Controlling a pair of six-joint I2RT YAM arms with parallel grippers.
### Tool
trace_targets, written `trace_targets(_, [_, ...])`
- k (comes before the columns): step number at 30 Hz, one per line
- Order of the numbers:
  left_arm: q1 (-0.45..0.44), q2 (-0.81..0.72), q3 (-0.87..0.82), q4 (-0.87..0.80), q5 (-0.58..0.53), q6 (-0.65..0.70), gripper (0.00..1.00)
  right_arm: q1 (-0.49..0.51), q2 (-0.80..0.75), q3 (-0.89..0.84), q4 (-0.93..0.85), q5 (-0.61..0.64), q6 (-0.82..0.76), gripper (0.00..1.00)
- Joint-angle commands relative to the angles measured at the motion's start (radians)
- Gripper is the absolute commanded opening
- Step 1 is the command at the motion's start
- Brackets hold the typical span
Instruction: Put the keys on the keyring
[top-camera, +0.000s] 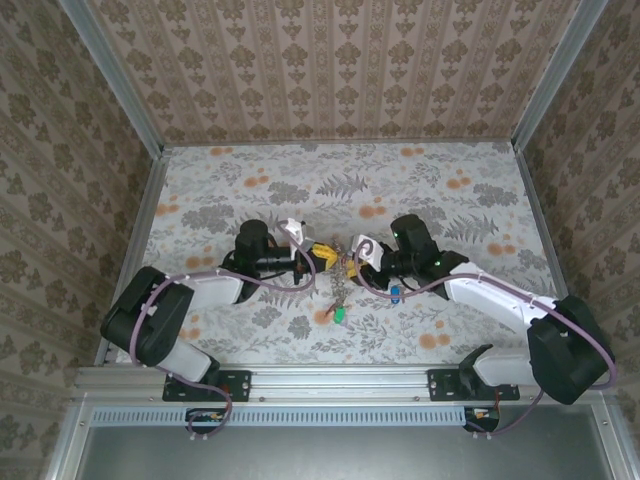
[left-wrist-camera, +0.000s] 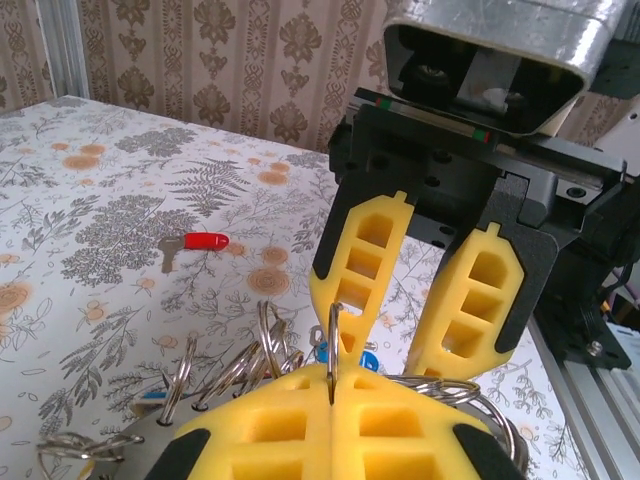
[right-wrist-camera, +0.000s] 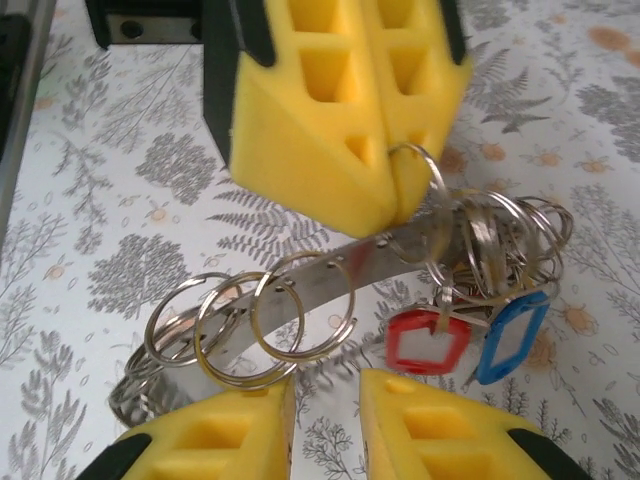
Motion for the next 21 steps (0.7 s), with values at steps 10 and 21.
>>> trace_targets(10, [0.017, 0.021, -0.002, 0.222, -0.002, -0.110, 0.00, -0.057, -0.097, -0.048, 0.273, 0.001, 0.091, 0.23])
trace_targets(21, [0.020, -0.015, 0.000, 0.178, -0.002, -0.094, 0.00, -0.053, -0.021, 0.006, 0.337, -0.110, 0.137, 0.17])
